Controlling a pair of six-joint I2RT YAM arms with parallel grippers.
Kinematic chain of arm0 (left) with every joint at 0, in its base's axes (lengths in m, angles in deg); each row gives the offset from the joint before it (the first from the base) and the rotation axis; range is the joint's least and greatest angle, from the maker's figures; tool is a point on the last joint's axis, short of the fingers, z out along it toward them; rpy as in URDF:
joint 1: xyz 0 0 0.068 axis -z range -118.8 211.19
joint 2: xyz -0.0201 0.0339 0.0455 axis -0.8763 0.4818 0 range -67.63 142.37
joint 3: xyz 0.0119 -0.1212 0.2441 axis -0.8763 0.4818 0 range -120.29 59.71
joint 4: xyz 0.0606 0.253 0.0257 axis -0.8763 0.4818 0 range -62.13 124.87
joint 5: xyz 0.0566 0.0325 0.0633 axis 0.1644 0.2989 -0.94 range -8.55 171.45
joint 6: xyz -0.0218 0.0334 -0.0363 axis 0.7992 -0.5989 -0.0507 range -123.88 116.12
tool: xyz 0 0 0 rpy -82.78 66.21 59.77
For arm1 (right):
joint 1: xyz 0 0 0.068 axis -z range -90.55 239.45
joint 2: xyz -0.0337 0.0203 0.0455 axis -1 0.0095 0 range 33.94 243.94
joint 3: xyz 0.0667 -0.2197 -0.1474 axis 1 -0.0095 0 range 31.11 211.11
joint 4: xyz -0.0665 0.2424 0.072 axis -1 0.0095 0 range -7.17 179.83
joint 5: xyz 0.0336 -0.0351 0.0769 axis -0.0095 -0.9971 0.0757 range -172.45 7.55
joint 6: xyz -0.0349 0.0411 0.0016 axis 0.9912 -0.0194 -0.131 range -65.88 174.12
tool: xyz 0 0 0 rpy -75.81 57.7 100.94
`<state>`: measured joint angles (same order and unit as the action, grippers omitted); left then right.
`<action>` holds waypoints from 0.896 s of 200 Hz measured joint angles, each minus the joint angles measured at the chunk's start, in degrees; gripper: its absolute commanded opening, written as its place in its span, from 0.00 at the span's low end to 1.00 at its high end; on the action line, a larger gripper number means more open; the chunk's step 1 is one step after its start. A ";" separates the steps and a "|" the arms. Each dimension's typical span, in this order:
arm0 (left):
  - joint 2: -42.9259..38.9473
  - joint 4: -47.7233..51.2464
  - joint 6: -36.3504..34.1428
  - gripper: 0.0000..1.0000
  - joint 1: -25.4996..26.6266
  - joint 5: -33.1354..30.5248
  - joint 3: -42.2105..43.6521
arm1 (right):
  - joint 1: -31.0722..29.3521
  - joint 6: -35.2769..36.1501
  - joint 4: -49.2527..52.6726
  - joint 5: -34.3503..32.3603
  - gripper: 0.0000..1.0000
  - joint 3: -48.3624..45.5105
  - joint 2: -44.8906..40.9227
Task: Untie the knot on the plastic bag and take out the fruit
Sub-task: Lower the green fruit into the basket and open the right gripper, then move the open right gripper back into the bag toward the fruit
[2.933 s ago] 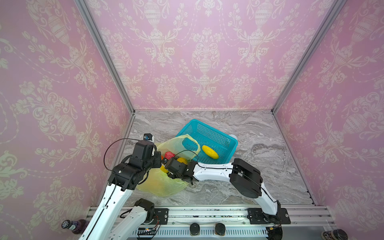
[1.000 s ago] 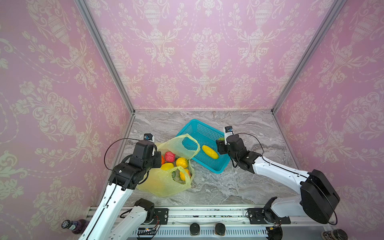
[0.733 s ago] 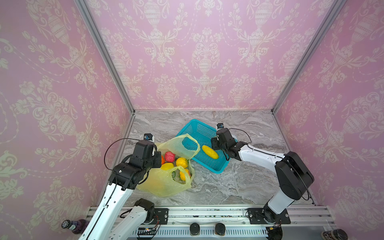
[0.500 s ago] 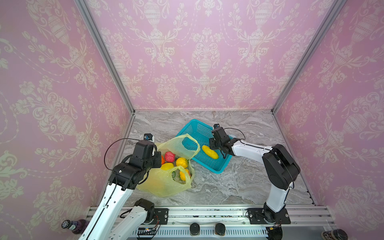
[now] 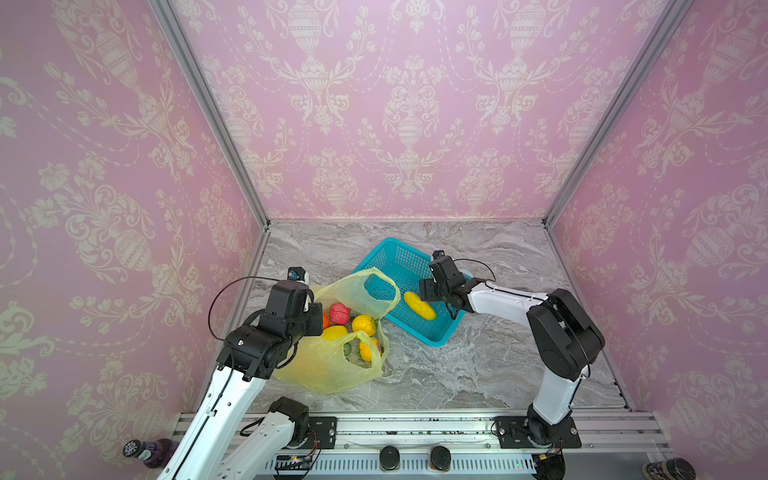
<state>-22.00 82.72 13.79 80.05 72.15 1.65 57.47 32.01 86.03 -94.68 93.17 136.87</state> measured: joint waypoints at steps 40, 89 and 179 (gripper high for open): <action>0.00 -0.02 0.00 0.00 0.00 0.00 0.00 | -0.42 0.00 -4.72 0.61 0.89 -7.91 -10.47; 0.00 0.00 0.00 0.00 0.00 0.00 0.00 | -5.53 1.29 -9.92 0.46 0.89 -16.92 -26.53; -0.07 -0.04 0.00 0.00 0.00 0.02 0.07 | -10.54 -1.11 -15.65 0.42 0.87 -21.57 -38.95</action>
<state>-22.07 82.67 13.79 80.05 72.18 1.71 46.93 30.90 70.38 -94.27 71.60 97.92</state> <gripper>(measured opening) 0.047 0.902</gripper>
